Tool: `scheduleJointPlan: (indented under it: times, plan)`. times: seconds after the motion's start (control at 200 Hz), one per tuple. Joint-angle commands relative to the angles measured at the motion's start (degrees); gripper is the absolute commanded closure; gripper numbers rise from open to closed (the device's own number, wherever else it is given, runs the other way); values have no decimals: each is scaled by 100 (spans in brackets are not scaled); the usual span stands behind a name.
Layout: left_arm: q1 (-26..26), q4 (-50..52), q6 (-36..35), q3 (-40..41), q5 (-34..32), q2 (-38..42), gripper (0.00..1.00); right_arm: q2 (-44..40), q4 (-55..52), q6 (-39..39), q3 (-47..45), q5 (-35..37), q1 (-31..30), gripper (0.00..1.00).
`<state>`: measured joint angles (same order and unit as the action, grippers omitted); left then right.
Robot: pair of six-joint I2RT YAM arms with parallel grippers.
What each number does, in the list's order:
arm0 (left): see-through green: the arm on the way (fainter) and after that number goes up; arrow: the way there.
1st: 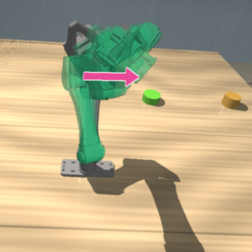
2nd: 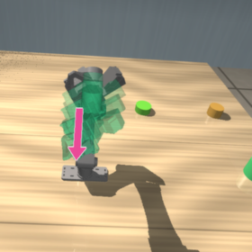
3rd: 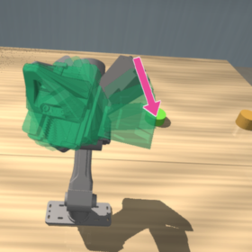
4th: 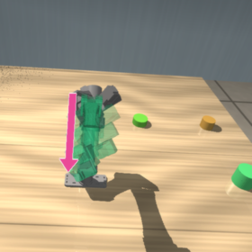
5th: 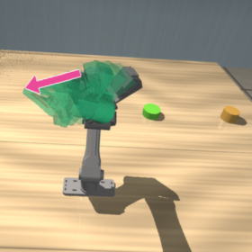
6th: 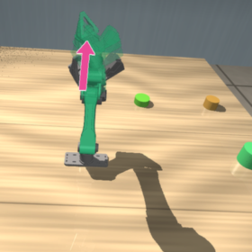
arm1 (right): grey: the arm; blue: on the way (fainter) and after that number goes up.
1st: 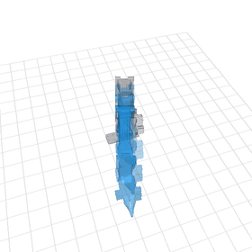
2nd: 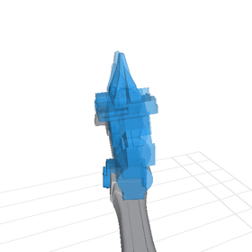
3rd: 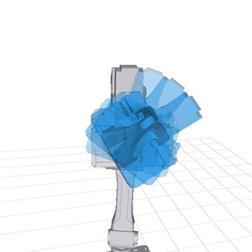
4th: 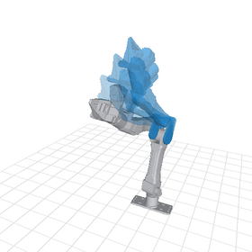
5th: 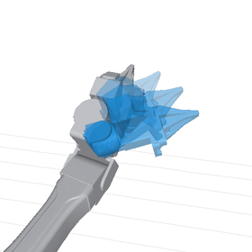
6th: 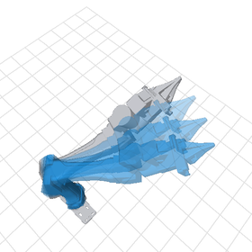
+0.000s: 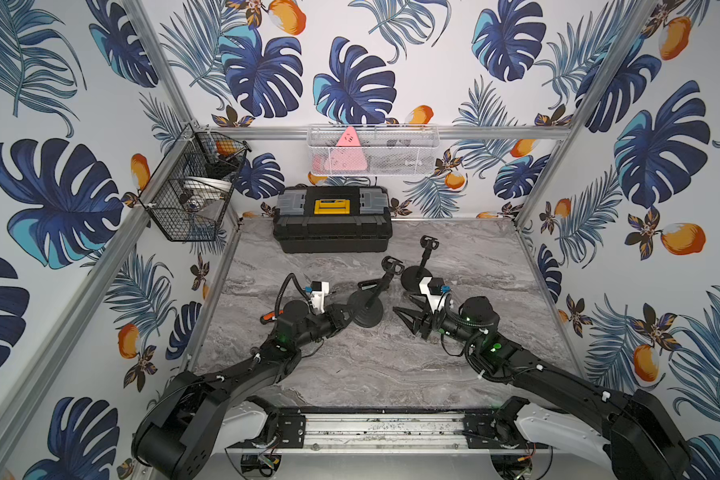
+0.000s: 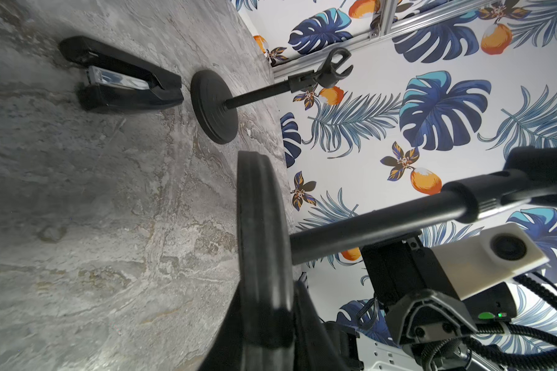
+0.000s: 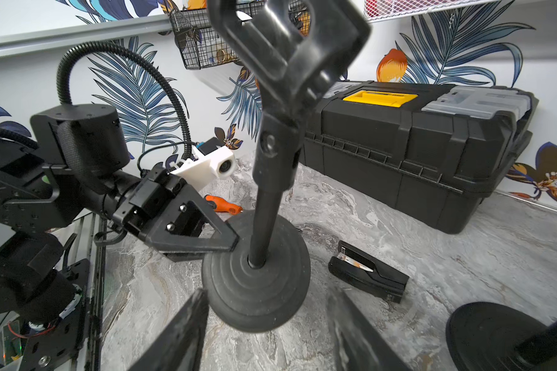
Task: Assemble a microphone stand
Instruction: Place the microphone stand at the center of the board.
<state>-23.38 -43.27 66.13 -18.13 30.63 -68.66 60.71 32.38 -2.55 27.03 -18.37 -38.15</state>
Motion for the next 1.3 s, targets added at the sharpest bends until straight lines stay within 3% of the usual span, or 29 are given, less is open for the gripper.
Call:
scheduleJointPlan:
  times: [0.0,0.23,0.53,0.871,1.101,1.206,1.296]
  plan:
    - [-145,-877,58,11,19,-104,100,66,359,-42,81,190,5,38]
    - [-537,-1018,-45,30,-226,-339,100,169,696,-289,31,809,8,35]
    - [-703,-1506,49,28,-267,-803,100,144,864,-325,-31,675,27,39]
    - [-783,-1765,142,74,-365,-955,100,63,822,-371,-48,500,27,58]
    - [-843,-1755,129,81,-399,-965,100,166,822,-380,22,354,25,79]
    - [-848,-1760,140,107,-435,-972,100,178,792,-350,48,359,23,95]
    - [-844,-1789,162,119,-449,-998,94,187,740,-260,74,361,27,99]
